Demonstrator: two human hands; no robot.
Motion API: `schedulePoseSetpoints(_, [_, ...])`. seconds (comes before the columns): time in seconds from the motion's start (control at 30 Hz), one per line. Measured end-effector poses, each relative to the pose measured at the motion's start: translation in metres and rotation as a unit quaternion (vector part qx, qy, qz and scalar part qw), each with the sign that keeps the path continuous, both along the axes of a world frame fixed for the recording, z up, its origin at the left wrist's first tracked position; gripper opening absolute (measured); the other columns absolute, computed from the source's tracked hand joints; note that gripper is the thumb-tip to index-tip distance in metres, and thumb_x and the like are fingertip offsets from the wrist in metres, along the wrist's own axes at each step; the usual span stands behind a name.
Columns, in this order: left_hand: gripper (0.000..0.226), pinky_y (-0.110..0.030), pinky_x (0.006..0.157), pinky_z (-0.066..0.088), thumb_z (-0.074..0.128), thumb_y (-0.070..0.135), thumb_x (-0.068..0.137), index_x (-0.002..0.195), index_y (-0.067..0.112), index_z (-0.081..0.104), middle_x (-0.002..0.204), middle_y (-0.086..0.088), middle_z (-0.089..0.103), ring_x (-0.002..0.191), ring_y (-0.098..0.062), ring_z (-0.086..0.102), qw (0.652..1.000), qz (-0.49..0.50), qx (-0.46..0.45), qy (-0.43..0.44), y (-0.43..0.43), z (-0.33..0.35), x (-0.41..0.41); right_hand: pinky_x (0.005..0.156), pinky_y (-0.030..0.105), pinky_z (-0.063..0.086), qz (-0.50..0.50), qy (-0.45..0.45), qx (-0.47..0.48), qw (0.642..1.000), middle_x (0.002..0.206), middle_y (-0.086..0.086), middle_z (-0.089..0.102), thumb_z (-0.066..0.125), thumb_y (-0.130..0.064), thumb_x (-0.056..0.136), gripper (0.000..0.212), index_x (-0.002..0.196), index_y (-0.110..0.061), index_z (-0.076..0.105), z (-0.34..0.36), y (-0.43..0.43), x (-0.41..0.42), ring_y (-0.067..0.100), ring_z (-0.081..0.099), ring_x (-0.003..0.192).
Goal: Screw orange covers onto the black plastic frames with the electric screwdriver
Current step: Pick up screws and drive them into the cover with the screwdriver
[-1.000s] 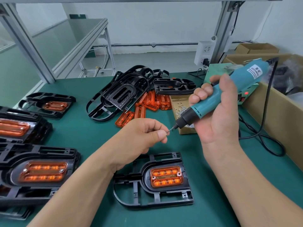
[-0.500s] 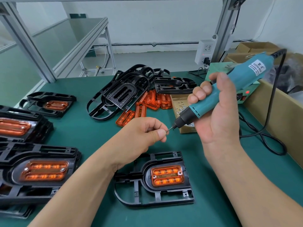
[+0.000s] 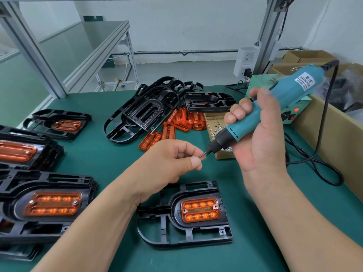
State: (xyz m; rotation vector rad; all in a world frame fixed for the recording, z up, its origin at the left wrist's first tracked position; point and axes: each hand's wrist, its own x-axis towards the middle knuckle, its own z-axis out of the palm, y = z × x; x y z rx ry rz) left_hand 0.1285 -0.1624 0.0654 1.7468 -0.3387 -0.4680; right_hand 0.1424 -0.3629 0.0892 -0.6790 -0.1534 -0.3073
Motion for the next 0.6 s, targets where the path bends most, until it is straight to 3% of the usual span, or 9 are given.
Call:
schedulePoseSetpoints(0.2, [0.013,-0.006,0.052,0.038,0.077,0.013,0.094,0.095,0.025,0.081,0.085,0.01,0.077,0.055,0.005,0.053,0.999,0.018,0.014,-0.042,0.0026,-0.0024,0.0016,0.061,0.026,0.049,0.011,0.002,0.005,1.0,0.074,-0.002,0.049,0.056,-0.022,0.106,0.011,0.098,-0.014,0.057,-0.0006,0.0002,0.001,0.011,0.05,0.062])
schedulePoseSetpoints(0.37, [0.018,-0.011,0.05,0.036,0.073,0.016,0.097,0.098,0.033,0.081,0.09,0.003,0.078,0.054,-0.001,0.043,0.998,0.025,0.022,-0.045,0.0025,-0.0007,0.002,0.062,0.026,0.049,0.003,0.007,0.014,1.0,0.074,-0.002,0.049,0.057,-0.022,0.106,0.012,0.097,-0.014,0.057,0.0001,-0.0017,0.0019,0.011,0.05,0.062])
schedulePoseSetpoints(0.5, [0.014,-0.015,0.051,0.036,0.07,0.031,0.089,0.098,0.035,0.08,0.094,-0.003,0.078,0.056,-0.005,0.042,0.998,0.03,0.022,-0.044,0.0005,-0.0006,0.001,0.062,0.027,0.049,-0.008,0.008,0.015,1.0,0.074,-0.002,0.049,0.057,-0.022,0.106,0.011,0.098,-0.014,0.057,0.0001,-0.0018,0.002,0.012,0.05,0.063])
schedulePoseSetpoints(0.6, [0.012,-0.013,0.051,0.037,0.071,0.027,0.093,0.097,0.035,0.079,0.09,0.003,0.078,0.055,0.001,0.047,0.998,0.035,0.018,-0.043,0.0007,-0.0025,0.002,0.063,0.027,0.05,-0.009,0.01,0.015,1.0,0.075,-0.001,0.049,0.057,-0.022,0.106,0.011,0.098,-0.014,0.056,0.0002,-0.002,0.002,0.012,0.05,0.063])
